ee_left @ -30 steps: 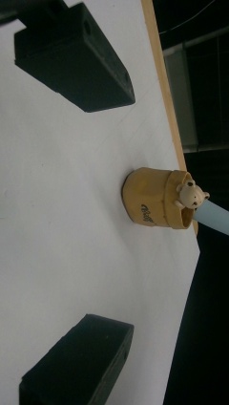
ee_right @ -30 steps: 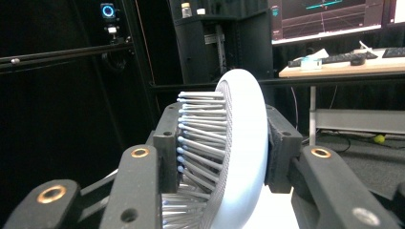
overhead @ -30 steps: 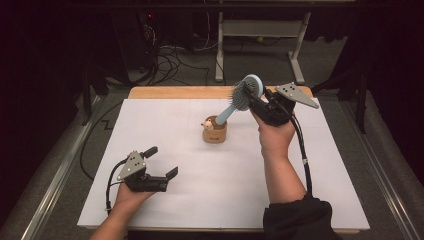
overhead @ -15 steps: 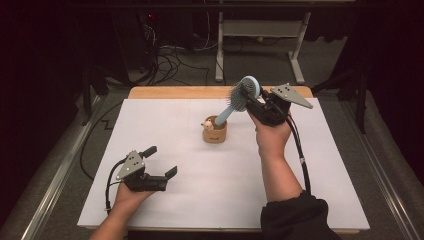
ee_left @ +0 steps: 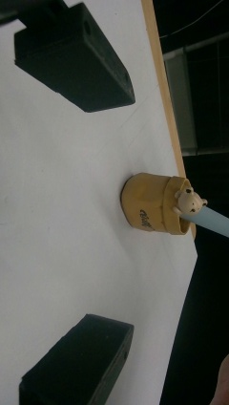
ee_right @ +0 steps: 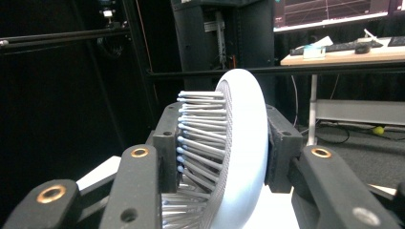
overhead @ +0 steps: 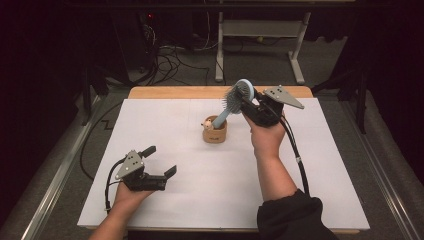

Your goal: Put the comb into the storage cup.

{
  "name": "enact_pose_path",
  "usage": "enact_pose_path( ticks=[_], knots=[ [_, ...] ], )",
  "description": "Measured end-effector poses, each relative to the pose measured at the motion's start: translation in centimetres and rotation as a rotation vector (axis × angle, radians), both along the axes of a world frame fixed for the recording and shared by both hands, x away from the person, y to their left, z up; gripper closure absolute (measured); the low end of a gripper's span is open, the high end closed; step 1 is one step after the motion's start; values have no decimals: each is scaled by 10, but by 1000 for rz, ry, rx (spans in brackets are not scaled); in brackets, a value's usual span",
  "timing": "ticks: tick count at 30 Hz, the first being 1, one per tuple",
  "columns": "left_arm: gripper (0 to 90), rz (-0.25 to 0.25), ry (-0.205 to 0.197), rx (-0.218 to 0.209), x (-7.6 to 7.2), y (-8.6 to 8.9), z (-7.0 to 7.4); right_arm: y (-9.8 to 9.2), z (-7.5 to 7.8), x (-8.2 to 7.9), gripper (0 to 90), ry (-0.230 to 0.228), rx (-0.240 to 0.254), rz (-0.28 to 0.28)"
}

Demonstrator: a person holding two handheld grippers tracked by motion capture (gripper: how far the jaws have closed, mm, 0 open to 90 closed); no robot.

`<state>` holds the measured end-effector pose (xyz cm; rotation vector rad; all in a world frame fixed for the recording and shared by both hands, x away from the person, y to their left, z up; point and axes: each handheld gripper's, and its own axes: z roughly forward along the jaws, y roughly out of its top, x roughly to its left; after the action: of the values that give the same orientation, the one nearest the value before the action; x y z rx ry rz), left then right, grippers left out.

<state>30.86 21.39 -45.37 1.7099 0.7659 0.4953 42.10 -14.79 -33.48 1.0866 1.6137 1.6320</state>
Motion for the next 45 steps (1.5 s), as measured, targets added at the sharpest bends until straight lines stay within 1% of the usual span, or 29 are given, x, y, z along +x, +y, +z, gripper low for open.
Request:
enact_pose_path(
  ticks=[1,2,4,11,15,17,20,21,28,38,45],
  knots=[
    [0,0,1,0,0,0,0,1,-2,0,592,2,-1,0],
    [0,3,1,-11,0,0,0,2,-3,1,592,2,1,0],
    [0,1,0,-2,0,1,0,3,-6,1,592,8,8,0],
    [0,4,0,-10,0,0,0,2,-14,6,592,28,16,-1],
    [0,11,2,-14,1,1,0,3,-16,7,592,31,11,2],
    [0,8,1,-6,1,2,0,3,-17,8,591,34,12,0],
    [0,8,2,-13,1,1,0,5,-18,10,591,34,9,1],
    [0,6,3,-8,1,1,0,5,-19,10,591,37,7,3],
    [0,9,0,-12,1,2,0,9,-24,13,591,50,-3,1],
    [0,7,1,-13,1,2,0,17,-30,17,589,64,-4,10],
    [0,5,4,-11,1,1,-1,19,-31,17,588,61,1,14]
  ],
)
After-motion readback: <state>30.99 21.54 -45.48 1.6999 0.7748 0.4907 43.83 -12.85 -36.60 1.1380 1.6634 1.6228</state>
